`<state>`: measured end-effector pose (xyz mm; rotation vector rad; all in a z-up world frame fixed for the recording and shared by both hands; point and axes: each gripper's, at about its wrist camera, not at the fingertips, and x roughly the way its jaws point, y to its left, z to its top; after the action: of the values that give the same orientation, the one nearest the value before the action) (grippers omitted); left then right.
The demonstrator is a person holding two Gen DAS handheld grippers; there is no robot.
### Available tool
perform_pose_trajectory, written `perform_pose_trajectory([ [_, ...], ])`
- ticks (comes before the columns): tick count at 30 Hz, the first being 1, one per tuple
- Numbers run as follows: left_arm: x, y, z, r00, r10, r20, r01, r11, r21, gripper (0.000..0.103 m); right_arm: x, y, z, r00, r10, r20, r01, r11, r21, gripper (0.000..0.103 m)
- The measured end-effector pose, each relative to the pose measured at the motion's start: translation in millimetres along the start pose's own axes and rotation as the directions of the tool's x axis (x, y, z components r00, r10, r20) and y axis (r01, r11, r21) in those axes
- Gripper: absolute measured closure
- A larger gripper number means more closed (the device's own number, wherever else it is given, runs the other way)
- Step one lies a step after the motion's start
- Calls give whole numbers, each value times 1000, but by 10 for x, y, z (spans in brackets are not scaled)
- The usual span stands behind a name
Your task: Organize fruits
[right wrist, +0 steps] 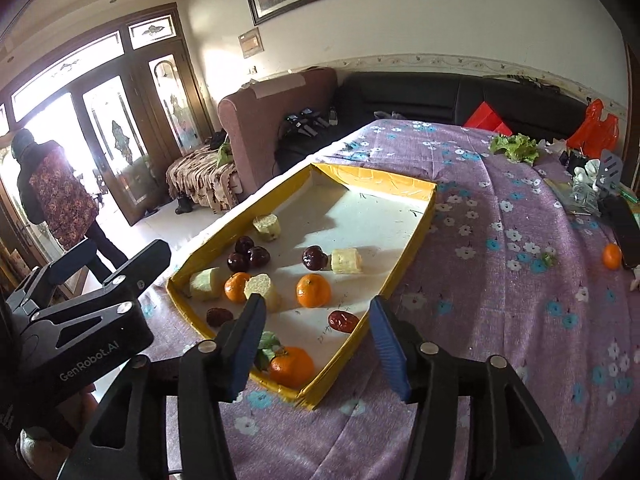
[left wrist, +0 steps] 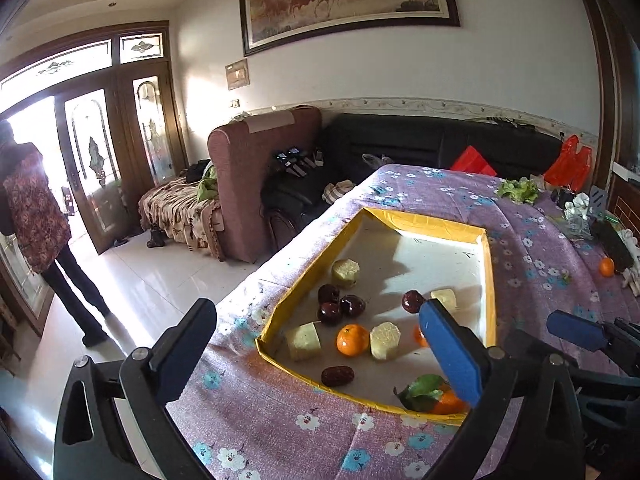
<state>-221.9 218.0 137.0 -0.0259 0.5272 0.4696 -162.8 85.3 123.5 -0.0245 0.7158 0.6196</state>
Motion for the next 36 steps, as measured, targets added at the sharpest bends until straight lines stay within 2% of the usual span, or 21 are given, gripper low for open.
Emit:
perform_pose_trajectory([
  [6,-38,1,-22,999,-11,-44,11,1000,-1,2,-101,38,-63,1000,-8,9,8,1000,-8,41],
  [18,-161,-96,-49,998,-37,-53,39,999,23,2,-238,-36,-105,999,-21,24,21,1000,15,39],
  [31,-38,-252,-82,992,-71,-106,76,996,43,2,-209,-216,-148,999,-42,12,41,998,48,35],
  [34,12,-258,-78,986,-110,-125,116,992,42,2,-177,-274,-161,999,-46,4,46,997,56,34],
  [36,30,-237,-57,972,-191,-138,195,981,19,2,-151,-316,-164,998,-55,-7,55,996,63,34],
])
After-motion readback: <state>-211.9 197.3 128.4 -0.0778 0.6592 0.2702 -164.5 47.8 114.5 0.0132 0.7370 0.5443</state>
